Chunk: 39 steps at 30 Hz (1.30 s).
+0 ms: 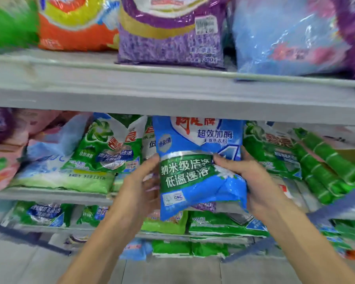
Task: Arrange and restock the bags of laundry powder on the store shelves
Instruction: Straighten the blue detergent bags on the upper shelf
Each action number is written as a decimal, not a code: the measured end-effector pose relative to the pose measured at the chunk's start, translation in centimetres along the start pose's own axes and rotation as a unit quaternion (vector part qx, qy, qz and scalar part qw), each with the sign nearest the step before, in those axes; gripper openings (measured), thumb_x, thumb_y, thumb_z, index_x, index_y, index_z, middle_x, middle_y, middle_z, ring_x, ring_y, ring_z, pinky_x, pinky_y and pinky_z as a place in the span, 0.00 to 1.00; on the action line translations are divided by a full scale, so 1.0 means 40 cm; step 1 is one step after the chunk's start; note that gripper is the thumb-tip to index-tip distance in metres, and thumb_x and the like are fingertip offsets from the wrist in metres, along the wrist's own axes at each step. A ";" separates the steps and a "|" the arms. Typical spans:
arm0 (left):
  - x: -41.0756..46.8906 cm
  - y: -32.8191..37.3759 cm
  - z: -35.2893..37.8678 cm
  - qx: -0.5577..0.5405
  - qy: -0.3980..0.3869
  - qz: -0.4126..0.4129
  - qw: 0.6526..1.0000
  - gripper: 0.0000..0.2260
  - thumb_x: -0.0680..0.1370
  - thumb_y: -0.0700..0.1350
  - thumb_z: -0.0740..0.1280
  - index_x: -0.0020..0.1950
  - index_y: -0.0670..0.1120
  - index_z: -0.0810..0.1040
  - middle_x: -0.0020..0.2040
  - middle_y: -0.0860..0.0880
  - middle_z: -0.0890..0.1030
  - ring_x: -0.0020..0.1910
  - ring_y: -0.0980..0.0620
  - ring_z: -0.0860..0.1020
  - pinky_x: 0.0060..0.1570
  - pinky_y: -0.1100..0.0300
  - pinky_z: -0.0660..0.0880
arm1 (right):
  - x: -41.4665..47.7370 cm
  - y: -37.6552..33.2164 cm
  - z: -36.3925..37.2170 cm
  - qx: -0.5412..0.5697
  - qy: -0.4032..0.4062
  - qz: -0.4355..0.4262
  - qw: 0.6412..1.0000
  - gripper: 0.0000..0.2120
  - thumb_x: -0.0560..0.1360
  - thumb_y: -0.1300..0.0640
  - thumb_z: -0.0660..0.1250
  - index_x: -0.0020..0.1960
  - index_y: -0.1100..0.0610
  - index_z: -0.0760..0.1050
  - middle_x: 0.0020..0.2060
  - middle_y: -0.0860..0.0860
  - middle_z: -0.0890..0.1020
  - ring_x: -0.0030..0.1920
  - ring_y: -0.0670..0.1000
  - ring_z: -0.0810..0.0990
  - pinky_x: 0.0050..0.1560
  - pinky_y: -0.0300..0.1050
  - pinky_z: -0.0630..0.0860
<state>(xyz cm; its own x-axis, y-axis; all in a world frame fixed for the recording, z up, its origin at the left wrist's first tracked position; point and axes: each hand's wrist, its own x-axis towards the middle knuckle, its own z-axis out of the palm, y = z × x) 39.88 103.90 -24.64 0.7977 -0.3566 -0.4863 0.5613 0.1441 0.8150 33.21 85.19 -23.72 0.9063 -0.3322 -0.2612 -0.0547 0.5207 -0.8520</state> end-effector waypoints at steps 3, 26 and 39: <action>-0.102 0.015 0.002 -0.098 -0.099 -0.059 0.989 0.26 0.71 0.61 0.67 0.58 0.42 0.85 0.56 0.37 0.85 0.50 0.37 0.86 0.44 0.41 0.84 | -0.088 0.011 0.009 0.003 -0.036 0.041 0.999 0.27 0.64 0.65 0.73 0.64 0.60 0.77 0.49 0.55 0.88 0.41 0.54 0.88 0.38 0.49 0.84; -0.538 0.012 0.288 0.073 -0.255 -0.023 0.964 0.14 0.72 0.50 0.71 0.57 0.49 0.85 0.55 0.41 0.86 0.49 0.41 0.86 0.46 0.45 0.84 | -0.714 -0.260 -0.108 -0.029 0.232 -0.063 0.970 0.15 0.71 0.56 0.75 0.57 0.55 0.82 0.52 0.57 0.88 0.49 0.59 0.88 0.56 0.59 0.82; -0.687 -0.175 0.809 0.101 -0.269 0.009 0.958 0.31 0.68 0.69 0.71 0.64 0.51 0.81 0.56 0.42 0.86 0.53 0.38 0.85 0.60 0.35 0.77 | -0.959 -0.564 -0.528 -0.051 0.254 -0.153 0.954 0.08 0.77 0.60 0.73 0.48 0.48 0.77 0.36 0.39 0.86 0.31 0.34 0.82 0.28 0.27 0.73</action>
<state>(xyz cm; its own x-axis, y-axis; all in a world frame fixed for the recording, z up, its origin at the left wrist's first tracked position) 6.90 82.82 -6.78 0.5467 -0.7878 -0.2836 0.4518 -0.0076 0.8921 -9.16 69.56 -4.07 0.5686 -0.8073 -0.1580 0.1153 0.2684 -0.9564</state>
